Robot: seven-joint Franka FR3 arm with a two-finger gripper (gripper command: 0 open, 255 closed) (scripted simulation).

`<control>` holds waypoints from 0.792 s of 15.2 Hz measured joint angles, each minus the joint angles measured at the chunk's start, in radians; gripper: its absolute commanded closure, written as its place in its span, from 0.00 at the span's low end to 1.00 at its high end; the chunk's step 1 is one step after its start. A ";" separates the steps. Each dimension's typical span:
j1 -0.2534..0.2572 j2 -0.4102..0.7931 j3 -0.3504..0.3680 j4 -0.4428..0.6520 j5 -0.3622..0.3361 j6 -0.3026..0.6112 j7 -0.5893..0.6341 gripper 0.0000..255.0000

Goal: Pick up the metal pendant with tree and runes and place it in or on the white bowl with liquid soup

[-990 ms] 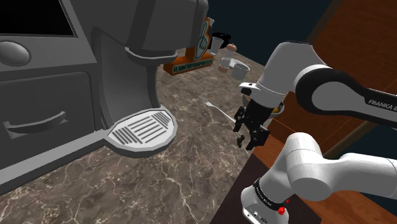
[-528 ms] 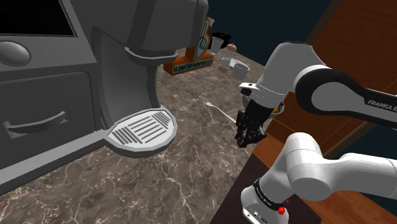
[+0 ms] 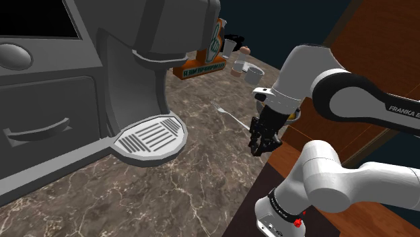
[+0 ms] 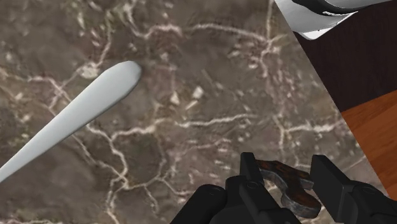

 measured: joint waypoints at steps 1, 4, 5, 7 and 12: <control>0.001 0.002 0.001 0.007 0.001 -0.005 0.001 1.00; 0.002 0.009 0.001 0.043 0.001 -0.034 0.004 1.00; 0.003 0.016 0.002 0.060 0.002 -0.044 0.005 1.00; 0.003 0.022 0.002 0.088 0.002 -0.065 0.007 1.00; 0.006 0.037 0.005 0.163 0.005 -0.124 0.014 1.00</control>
